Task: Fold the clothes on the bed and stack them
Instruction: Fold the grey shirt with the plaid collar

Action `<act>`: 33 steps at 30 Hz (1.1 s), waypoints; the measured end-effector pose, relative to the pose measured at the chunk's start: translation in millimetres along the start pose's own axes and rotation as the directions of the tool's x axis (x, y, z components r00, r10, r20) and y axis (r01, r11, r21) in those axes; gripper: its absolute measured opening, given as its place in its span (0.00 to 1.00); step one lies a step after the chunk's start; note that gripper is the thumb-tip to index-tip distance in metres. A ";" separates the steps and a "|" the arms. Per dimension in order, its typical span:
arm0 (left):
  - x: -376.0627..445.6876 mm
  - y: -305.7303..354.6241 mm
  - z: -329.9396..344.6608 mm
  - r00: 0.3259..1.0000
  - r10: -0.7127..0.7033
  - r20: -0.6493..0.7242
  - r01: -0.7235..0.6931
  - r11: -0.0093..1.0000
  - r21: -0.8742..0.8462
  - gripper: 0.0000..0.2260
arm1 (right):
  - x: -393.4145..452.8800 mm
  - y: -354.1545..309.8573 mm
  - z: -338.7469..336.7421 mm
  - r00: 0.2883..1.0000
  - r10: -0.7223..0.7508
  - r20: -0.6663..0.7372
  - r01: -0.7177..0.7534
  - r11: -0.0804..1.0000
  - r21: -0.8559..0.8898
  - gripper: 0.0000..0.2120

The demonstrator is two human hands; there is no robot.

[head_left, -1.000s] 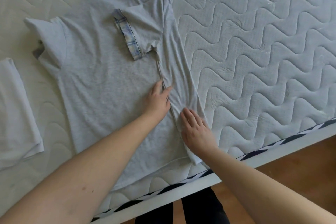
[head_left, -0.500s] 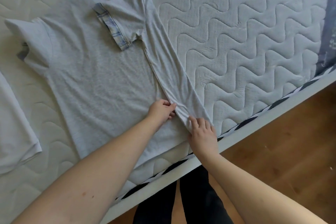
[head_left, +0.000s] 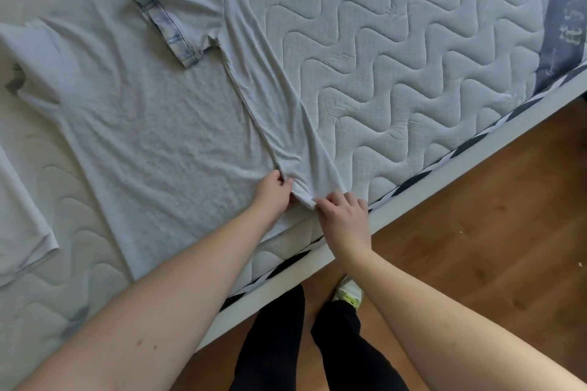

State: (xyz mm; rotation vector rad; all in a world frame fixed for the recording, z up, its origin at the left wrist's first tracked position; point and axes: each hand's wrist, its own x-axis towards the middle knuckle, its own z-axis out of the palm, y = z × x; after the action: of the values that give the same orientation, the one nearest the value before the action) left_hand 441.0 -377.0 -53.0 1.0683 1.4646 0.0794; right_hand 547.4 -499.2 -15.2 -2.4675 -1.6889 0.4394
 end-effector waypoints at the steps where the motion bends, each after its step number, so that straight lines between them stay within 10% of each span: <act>1: -2.9 -1.0 -0.8 1.000 -0.007 0.000 0.007 1.000 -0.005 0.05 | 0.2 0.7 -1.1 0.999 -0.003 0.037 0.004 1.000 -0.019 0.08; 7: -21.5 -1.8 -1.8 0.983 -0.096 0.157 0.086 0.994 0.067 0.13 | -11.9 5.4 2.1 0.975 0.069 0.211 -0.042 0.990 -0.134 0.25; 18: -33.9 -9.3 18.4 0.996 -0.075 -0.041 0.082 0.971 0.226 0.08 | -3.6 34.5 -5.5 0.993 0.018 0.121 -0.012 0.999 -0.046 0.26; 22: -42.7 -5.3 13.8 0.990 0.034 -0.137 0.063 0.761 0.646 0.09 | -2.7 49.7 -2.3 0.913 -0.131 0.387 0.166 0.984 -0.059 0.34; 33: -54.3 -25.1 -44.8 0.978 0.164 -0.131 -0.028 0.721 0.692 0.09 | 27.0 13.1 -22.0 0.961 -0.112 0.253 0.165 0.966 -0.201 0.18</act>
State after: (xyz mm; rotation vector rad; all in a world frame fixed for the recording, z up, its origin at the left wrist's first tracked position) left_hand 380.5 -402.0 -16.9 1.7877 1.6479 -0.3348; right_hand 574.8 -477.6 -2.2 -2.5047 -2.0979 0.5828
